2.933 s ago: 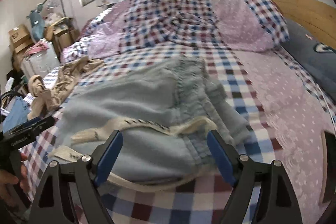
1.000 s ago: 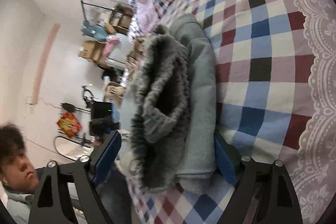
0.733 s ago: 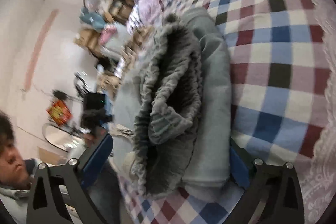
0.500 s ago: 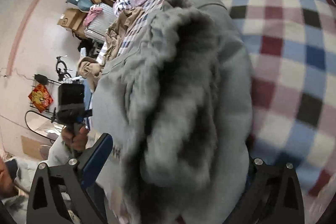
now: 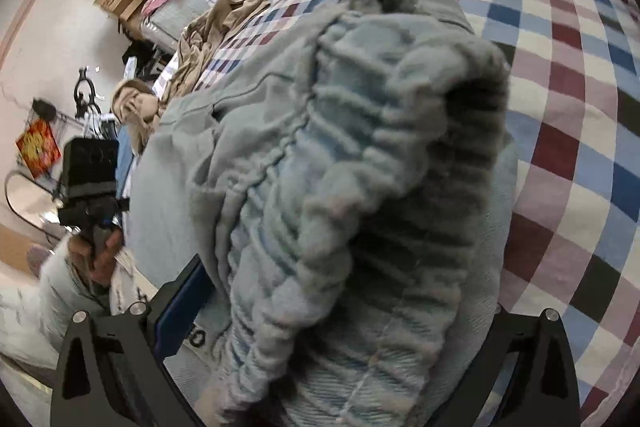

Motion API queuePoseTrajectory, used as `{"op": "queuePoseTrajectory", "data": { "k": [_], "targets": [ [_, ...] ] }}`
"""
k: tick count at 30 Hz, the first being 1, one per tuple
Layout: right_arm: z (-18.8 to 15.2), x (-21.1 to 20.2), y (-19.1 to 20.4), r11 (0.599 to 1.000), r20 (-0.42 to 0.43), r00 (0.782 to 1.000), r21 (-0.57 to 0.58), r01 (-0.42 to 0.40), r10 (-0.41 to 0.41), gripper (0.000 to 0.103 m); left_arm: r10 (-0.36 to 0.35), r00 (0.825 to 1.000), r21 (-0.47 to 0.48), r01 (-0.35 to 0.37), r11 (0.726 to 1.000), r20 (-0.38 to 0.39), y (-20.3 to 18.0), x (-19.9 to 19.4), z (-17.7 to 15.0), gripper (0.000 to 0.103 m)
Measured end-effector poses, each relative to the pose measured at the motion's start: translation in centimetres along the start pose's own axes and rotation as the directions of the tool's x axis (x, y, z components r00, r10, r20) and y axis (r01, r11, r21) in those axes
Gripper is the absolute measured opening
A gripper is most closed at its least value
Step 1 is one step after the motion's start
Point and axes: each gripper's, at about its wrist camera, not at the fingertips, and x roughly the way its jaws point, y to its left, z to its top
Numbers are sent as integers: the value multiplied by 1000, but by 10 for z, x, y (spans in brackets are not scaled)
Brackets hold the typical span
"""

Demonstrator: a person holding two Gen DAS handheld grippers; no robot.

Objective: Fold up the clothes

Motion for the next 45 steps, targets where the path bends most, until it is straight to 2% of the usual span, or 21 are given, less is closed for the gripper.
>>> {"op": "queuePoseTrajectory", "data": {
  "k": [6,9,10,11,13,14,15,17,21,24,29,34,37,43,45],
  "targets": [
    [2,2,-1,999,18,1000,45,-4,3,103,4,1000,19,-5,1000,17,-2,2,-1,89],
    [0,-1,-2,999,35,999,51,3,-5,103,14,1000,-3,-14,1000,19,2,0,0,89],
    [-1,-2,-1,999,41,999,50,14,-16,99,20,1000,-14,-20,1000,21,4,-1,0,89],
    [-2,-3,0,998,45,998,46,35,-37,94,26,999,-24,-26,999,23,6,-2,1,85],
    [-5,-7,4,995,54,994,33,92,-93,84,39,999,-46,-38,998,26,9,-4,1,67],
    [-6,-9,8,994,59,992,24,111,-112,81,46,999,-56,-44,997,28,11,-5,1,50],
    [-7,-13,11,992,70,989,13,128,-129,74,41,999,-80,-39,996,27,15,-6,1,45],
    [-9,-18,19,987,89,983,-5,161,-160,61,27,999,-103,-24,994,30,17,-8,2,38],
    [-13,-24,41,967,129,959,-19,255,-251,49,58,997,-68,-54,996,58,3,-10,1,24],
    [-19,-31,60,948,170,936,-20,317,-309,42,69,994,-54,-65,996,80,-4,-13,0,18],
    [-36,-48,97,927,242,902,-22,374,-358,38,103,987,-5,-103,995,124,-28,-24,-4,13],
    [-68,-58,147,909,285,875,-28,416,-392,37,80,982,49,-89,995,170,-50,-54,-12,12],
    [-90,-59,180,901,325,854,-14,433,-406,37,98,975,88,-118,989,201,-61,-77,-21,12],
    [-114,-36,262,886,386,819,-7,463,-425,37,147,955,99,-177,979,259,-67,-130,-39,12],
    [-114,-25,287,892,402,820,-20,452,-407,37,168,947,94,-200,975,273,-63,-154,-46,12]
  ]
}}
